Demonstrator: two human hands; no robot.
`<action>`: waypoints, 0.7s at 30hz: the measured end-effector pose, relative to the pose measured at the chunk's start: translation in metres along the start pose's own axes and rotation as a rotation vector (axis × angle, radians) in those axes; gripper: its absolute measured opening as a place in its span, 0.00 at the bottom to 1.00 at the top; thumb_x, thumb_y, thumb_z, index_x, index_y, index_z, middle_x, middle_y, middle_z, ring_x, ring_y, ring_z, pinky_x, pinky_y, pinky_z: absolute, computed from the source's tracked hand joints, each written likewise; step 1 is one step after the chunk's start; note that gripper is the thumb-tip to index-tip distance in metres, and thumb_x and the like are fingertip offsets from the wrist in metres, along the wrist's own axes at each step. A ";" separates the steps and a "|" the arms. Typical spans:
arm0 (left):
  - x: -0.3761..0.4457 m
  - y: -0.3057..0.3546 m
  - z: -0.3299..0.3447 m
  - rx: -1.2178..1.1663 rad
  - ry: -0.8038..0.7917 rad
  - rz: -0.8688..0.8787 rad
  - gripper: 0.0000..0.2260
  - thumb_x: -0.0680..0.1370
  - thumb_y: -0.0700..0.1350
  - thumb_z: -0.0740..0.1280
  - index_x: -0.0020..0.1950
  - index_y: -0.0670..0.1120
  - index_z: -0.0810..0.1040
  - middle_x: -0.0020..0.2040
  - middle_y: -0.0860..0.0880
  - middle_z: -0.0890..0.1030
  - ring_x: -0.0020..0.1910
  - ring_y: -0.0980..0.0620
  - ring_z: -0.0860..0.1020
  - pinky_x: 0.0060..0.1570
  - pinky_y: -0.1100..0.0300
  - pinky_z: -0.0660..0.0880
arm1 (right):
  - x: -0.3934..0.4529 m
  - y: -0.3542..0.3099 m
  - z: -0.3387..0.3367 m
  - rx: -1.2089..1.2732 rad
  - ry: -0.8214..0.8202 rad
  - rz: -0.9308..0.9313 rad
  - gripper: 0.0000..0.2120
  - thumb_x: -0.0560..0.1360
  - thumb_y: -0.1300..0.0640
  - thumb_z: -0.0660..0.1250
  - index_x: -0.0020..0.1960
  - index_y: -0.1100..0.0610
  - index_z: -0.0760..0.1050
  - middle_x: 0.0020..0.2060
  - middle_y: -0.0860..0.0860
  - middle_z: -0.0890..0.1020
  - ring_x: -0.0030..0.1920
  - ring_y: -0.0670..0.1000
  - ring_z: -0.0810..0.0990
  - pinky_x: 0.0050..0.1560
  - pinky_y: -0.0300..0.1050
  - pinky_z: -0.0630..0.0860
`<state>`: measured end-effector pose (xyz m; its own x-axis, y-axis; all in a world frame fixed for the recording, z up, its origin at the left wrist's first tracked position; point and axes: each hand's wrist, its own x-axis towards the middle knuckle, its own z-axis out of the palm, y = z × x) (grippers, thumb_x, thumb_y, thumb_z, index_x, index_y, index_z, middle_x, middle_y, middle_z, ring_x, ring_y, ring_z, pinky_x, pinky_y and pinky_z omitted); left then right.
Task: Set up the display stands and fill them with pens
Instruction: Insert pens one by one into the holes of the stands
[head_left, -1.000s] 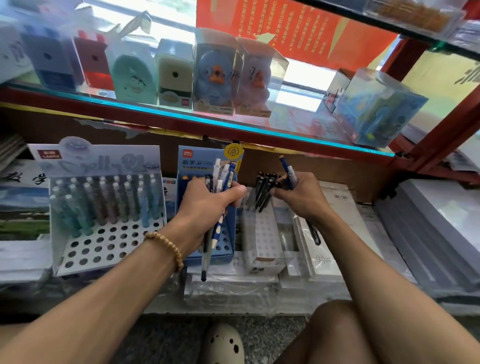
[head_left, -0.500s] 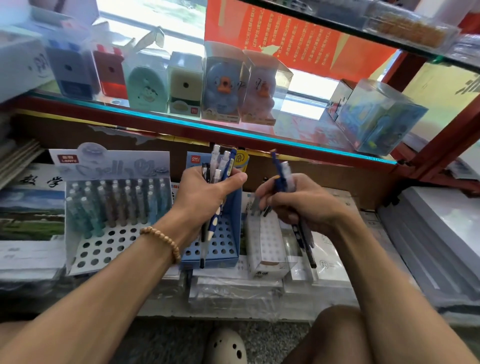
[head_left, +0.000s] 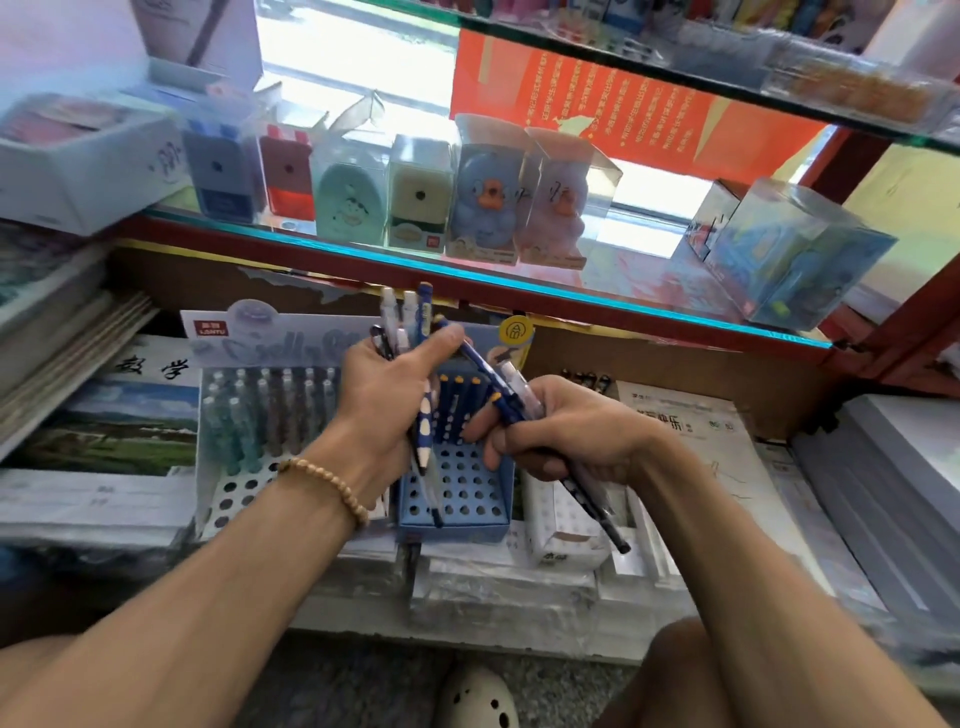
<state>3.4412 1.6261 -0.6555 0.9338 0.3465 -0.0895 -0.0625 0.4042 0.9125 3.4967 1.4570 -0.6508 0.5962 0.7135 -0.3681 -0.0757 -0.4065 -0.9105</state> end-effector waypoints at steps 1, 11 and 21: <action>0.005 0.003 -0.005 -0.033 0.052 -0.004 0.05 0.76 0.41 0.71 0.43 0.40 0.79 0.31 0.47 0.75 0.19 0.58 0.69 0.19 0.67 0.66 | -0.002 0.000 -0.001 -0.007 0.003 0.013 0.09 0.79 0.69 0.62 0.55 0.63 0.79 0.39 0.56 0.83 0.22 0.44 0.70 0.23 0.35 0.67; 0.010 0.009 -0.020 0.135 0.100 0.067 0.07 0.72 0.45 0.76 0.42 0.42 0.82 0.35 0.47 0.84 0.33 0.50 0.83 0.35 0.56 0.80 | -0.007 -0.011 0.010 -0.056 0.507 -0.221 0.06 0.74 0.58 0.74 0.43 0.61 0.83 0.33 0.51 0.80 0.26 0.44 0.70 0.27 0.36 0.67; -0.005 0.009 -0.017 0.203 -0.049 0.063 0.08 0.73 0.43 0.73 0.48 0.39 0.83 0.36 0.48 0.84 0.27 0.60 0.79 0.27 0.68 0.73 | 0.003 -0.022 0.031 -0.112 0.509 -0.343 0.07 0.77 0.62 0.69 0.42 0.65 0.79 0.27 0.45 0.79 0.27 0.40 0.75 0.30 0.33 0.70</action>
<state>3.4299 1.6423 -0.6539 0.9467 0.3217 -0.0149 -0.0533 0.2022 0.9779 3.4754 1.4856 -0.6380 0.8801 0.4635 0.1033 0.2556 -0.2791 -0.9256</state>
